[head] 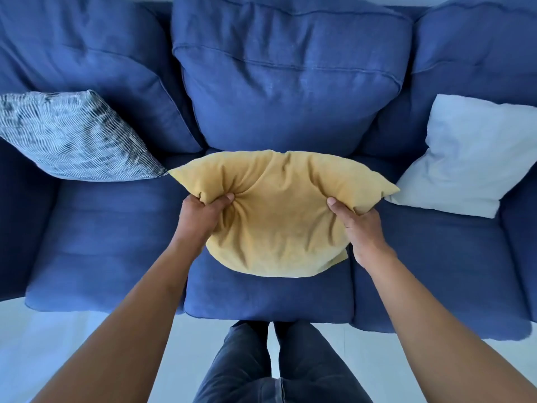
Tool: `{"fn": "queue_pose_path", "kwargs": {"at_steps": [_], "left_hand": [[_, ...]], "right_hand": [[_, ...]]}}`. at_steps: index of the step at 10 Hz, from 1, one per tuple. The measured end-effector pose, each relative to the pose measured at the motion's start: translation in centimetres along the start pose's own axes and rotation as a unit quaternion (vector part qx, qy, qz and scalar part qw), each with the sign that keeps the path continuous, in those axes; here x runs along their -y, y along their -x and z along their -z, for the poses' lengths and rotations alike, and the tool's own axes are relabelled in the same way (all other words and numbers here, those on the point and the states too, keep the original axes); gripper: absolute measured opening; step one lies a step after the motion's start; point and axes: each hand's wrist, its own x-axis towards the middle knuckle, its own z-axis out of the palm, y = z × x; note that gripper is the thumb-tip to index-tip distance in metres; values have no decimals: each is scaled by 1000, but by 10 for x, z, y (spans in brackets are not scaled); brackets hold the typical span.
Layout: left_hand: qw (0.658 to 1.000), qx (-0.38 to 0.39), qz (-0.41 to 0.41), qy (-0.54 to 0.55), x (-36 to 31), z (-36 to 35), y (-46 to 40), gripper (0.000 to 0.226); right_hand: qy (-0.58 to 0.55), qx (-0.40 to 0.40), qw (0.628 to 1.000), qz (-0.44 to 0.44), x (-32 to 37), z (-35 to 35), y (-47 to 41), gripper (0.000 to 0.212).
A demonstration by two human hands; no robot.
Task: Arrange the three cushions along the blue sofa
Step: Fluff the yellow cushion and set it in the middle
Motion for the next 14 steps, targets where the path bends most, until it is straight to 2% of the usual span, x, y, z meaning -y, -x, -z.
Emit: {"fn": "queue_pose_path", "kwargs": {"at_steps": [1, 2, 3, 4, 5, 8, 10, 11, 12, 13, 14], "left_hand": [[998, 5, -67, 4, -44, 7, -10, 32], [996, 10, -93, 3, -69, 5, -25, 32], [994, 2, -100, -34, -90, -6, -63, 49], [996, 21, -64, -64, -88, -20, -84, 67], [996, 40, -26, -75, -73, -38, -102, 68], [990, 4, -53, -131, -62, -35, -114, 77], [984, -24, -69, -161, -63, -35, -104, 76], [974, -54, -91, -198, -55, -28, -82, 76], [970, -51, -96, -218, -38, -21, -59, 77], [968, -49, -61, -240, -9, -7, -16, 73], [965, -46, -32, -258, 28, 7, 21, 64]], "right_hand": [[-10, -9, 999, 45, 38, -3, 2, 55], [-1, -20, 998, 61, 60, -3, -10, 64], [24, -29, 998, 43, 77, -14, -46, 64], [55, -30, 998, -17, 78, -22, -69, 76], [77, -23, 994, -67, 71, -26, -95, 88], [63, -61, 995, -35, 59, -29, -113, 83], [100, -94, 990, -27, 59, -33, -109, 86], [131, -118, 984, 22, 56, -22, -90, 82], [129, -103, 985, 45, 48, -12, -69, 88], [118, -78, 989, 39, 36, 3, -28, 91], [118, -66, 991, 15, 8, 17, 3, 83]]}}
